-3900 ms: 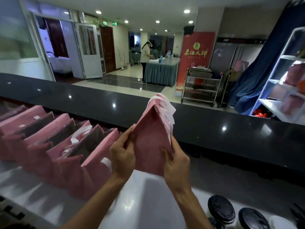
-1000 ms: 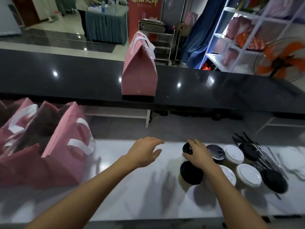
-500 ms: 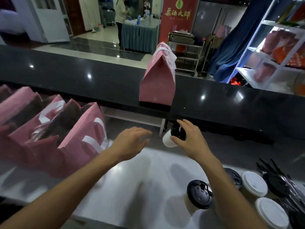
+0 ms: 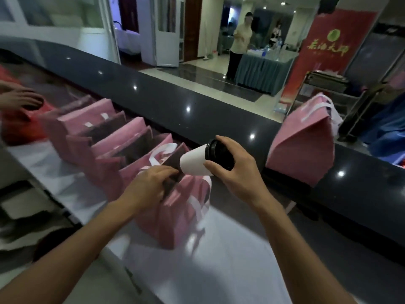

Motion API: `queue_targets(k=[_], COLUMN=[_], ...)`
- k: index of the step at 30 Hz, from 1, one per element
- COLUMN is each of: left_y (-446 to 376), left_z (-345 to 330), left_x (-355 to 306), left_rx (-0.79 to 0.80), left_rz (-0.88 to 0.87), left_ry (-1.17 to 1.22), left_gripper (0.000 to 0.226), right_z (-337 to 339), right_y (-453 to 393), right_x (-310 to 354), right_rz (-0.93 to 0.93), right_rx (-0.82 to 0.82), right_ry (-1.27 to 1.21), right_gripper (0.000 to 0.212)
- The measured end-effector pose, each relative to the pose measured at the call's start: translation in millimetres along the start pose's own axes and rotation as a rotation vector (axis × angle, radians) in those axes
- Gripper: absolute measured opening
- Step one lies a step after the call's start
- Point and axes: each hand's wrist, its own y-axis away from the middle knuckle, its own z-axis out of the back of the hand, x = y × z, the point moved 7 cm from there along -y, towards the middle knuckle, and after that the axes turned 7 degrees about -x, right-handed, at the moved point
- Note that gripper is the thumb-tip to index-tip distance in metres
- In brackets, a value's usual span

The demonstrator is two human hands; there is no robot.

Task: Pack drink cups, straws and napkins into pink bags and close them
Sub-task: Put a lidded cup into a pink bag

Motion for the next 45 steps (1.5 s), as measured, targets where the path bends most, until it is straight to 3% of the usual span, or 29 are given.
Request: queue_targets(k=[2,10,22,32,36,40,45], left_y=[9.6,42.7,60.8,60.2,61.2,63.0,64.6], left_z=[-5.7,-7.5,13.2,7.6,7.0,7.1,7.0], left_x=[14.6,33.0,32.8,41.1,41.6,42.0,42.2], left_rx=[0.049,0.029,0.088,0.087,0.096,0.113,0.131], left_rz=[-0.011,-0.129,-0.204,-0.202,-0.215,-0.224,-0.232], left_ry=[-0.044,-0.118,-0.071,-0.047,-0.044,-0.037,-0.041], left_gripper=[0.021,0.03,0.034,0.037,0.039,0.038,0.04], right_z=[-29.6,-123.4,-218.2,-245.2,-252.0,-254.3,-260.4], right_y=[-15.6,-28.7,-16.0,-1.2,11.8,16.8,27.7], right_x=[8.9,-2.1,-19.4,-26.1,-36.7,-42.9,-33.4], right_rz=[0.015,0.084,0.091,0.084,0.062,0.111,0.217], right_rx=[0.062,0.514,0.898,1.034,1.065,1.016,0.931], right_ry=[0.018,0.327,0.559,0.634,0.643,0.623,0.59], right_gripper=[0.07,0.073,0.068,0.057,0.067,0.074,0.062])
